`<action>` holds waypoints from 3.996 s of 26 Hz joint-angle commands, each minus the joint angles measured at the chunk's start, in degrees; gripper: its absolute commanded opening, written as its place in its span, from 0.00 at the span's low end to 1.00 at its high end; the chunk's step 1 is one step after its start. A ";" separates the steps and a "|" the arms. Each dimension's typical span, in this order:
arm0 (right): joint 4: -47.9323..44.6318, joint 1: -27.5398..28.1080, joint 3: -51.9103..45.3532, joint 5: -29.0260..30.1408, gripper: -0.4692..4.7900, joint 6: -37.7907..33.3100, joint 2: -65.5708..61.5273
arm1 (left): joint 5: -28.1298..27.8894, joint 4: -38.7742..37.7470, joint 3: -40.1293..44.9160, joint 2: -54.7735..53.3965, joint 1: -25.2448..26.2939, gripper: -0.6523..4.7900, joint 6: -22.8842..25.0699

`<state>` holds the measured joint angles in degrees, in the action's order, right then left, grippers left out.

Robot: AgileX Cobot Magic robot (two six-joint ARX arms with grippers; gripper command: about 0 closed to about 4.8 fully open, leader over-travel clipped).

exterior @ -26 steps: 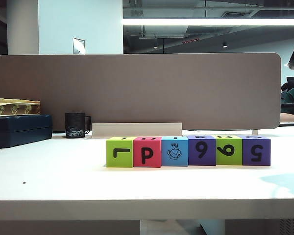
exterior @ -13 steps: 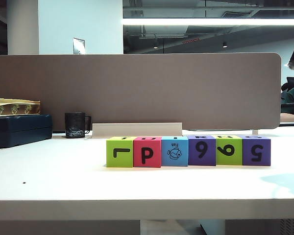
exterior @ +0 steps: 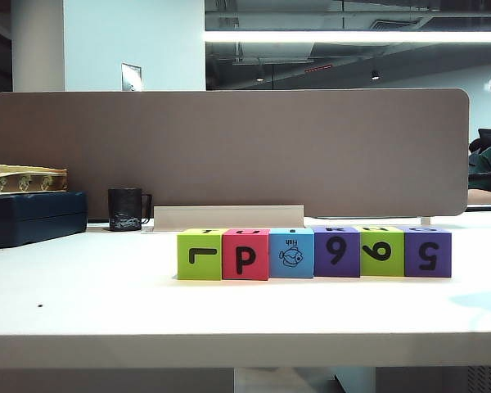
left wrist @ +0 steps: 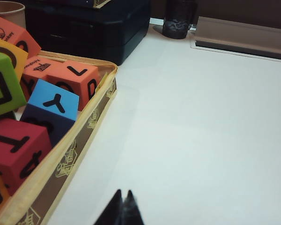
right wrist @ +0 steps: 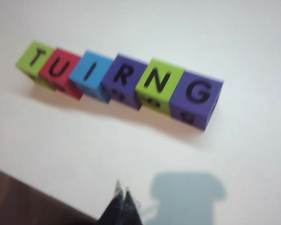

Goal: Select the appropriate blocks from the scattered letter blocks on the table and arrange them in a row to spell out "TURING".

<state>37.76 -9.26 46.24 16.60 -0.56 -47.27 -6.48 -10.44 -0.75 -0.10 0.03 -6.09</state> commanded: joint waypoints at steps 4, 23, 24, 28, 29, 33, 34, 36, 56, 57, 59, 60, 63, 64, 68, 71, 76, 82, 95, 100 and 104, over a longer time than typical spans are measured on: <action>-2.10 1.97 0.15 -0.20 0.09 0.22 3.65 | 0.26 0.26 0.20 -0.04 0.04 0.11 0.02; -12.61 8.39 -15.17 -4.85 0.09 0.55 18.40 | 0.26 0.28 0.20 -0.04 0.04 0.11 0.04; -13.05 8.52 -15.85 -5.18 0.09 0.55 19.02 | 0.24 0.28 0.20 -0.04 0.04 0.11 0.02; -14.99 8.83 -19.04 -5.18 0.09 0.57 21.97 | 0.24 0.28 0.20 -0.04 0.04 0.11 0.02; -15.56 8.83 -19.69 -5.18 0.09 0.57 22.43 | 0.24 0.28 0.20 -0.04 0.04 0.11 0.02; -18.64 8.81 -24.20 -5.16 0.09 0.55 25.68 | 0.24 0.28 0.20 -0.02 0.04 0.11 0.02; -19.26 8.81 -25.18 -5.16 0.09 0.57 26.47 | 0.24 0.28 0.20 -0.02 0.04 0.11 0.02; -20.57 8.81 -26.93 -5.16 0.09 0.55 27.85 | 0.24 0.28 0.20 -0.04 0.04 0.11 0.02; -43.41 8.81 -40.48 -8.68 0.09 0.52 41.46 | 0.24 0.28 0.20 -0.04 0.04 0.11 0.02; -43.76 8.83 -40.65 -9.55 0.09 0.52 41.75 | 0.24 0.28 0.20 -0.04 0.04 0.11 0.02; -43.93 8.83 -40.87 -10.75 0.09 0.52 42.32 | 0.26 0.26 0.20 -0.04 0.04 0.11 0.02; -44.48 8.83 -41.16 -11.26 0.09 0.52 42.53 | 0.24 0.28 0.20 -0.02 0.04 0.11 0.04; -44.89 8.83 -42.01 -12.00 0.09 0.52 43.34 | 0.24 0.28 0.20 -0.02 0.04 0.11 0.02; -44.94 8.83 -42.36 -12.00 0.09 0.50 43.67 | 0.24 0.28 0.20 -0.02 0.04 0.11 0.04; -45.31 8.83 -44.09 -12.00 0.09 0.48 44.85 | 0.24 0.28 0.20 -0.04 0.04 0.11 0.04; -45.33 8.83 -45.38 -12.04 0.09 0.50 45.90 | 0.24 0.28 0.20 -0.04 0.04 0.11 0.02; -44.78 8.90 -46.21 -12.26 0.09 0.50 46.69 | 0.24 0.28 0.20 -0.04 0.04 0.11 0.04; -41.75 8.92 -46.21 -13.73 0.09 0.52 47.34 | 0.24 0.28 0.20 -0.04 0.04 0.11 0.04; -29.66 8.87 -46.21 -14.19 0.09 0.55 47.34 | 0.24 0.28 0.20 -0.04 0.04 0.11 0.02; -27.78 8.87 -46.21 -14.58 0.09 0.55 47.34 | 0.24 0.28 0.20 -0.04 0.04 0.11 0.02; -27.32 8.87 -46.21 -15.43 0.09 0.55 47.34 | 0.24 0.28 0.20 -0.04 0.04 0.11 0.04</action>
<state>10.57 -0.32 0.36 1.96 -0.14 -0.49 -6.46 -10.39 -0.75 -0.10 0.03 -6.07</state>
